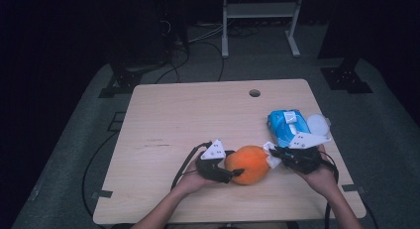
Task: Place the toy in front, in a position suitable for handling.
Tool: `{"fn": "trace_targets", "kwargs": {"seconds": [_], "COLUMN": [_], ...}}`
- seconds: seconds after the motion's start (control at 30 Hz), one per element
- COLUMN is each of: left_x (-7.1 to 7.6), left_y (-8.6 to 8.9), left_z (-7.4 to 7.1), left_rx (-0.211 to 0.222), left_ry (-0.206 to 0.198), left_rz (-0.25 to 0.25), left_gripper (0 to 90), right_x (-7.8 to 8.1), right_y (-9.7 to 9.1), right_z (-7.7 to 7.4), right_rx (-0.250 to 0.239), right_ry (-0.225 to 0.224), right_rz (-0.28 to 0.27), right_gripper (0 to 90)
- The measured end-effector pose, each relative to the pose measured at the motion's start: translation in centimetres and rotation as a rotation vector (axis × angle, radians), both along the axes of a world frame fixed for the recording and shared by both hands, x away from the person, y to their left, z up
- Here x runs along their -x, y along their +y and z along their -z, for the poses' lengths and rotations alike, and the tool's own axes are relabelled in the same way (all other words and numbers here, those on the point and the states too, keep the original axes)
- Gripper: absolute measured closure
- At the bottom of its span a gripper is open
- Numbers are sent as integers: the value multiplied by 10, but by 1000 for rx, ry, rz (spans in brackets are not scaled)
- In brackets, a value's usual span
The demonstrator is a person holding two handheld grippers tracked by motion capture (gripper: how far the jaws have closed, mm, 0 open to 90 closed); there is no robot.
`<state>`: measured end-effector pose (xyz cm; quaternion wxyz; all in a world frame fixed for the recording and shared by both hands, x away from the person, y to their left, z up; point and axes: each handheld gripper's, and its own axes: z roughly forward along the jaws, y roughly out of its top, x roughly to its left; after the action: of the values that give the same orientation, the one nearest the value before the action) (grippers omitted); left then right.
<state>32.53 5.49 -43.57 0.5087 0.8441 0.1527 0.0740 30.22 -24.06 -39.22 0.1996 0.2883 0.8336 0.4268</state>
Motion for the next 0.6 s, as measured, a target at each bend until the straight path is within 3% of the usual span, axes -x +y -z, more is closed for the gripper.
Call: {"fn": "trace_targets", "kwargs": {"seconds": [0.17,0.37,0.53,0.6], "left_x": [-5,-4,-4,-5], "left_y": [2,1,1,1], "left_z": [0,0,1,2], "left_rx": [45,44,43,45], "left_ry": [53,50,36,40], "left_rz": [-47,-52,-21,-6], "left_gripper": [321,328,309,233], "right_x": [6,17,12,6], "right_y": [4,35,35,25], "right_z": [-6,-12,-12,-7], "right_rx": [-11,1,-11,-26], "right_ry": [-1,-25,-33,-7], "right_rz": [-46,-149,-125,-93], "right_gripper": [834,833,833,833]}}
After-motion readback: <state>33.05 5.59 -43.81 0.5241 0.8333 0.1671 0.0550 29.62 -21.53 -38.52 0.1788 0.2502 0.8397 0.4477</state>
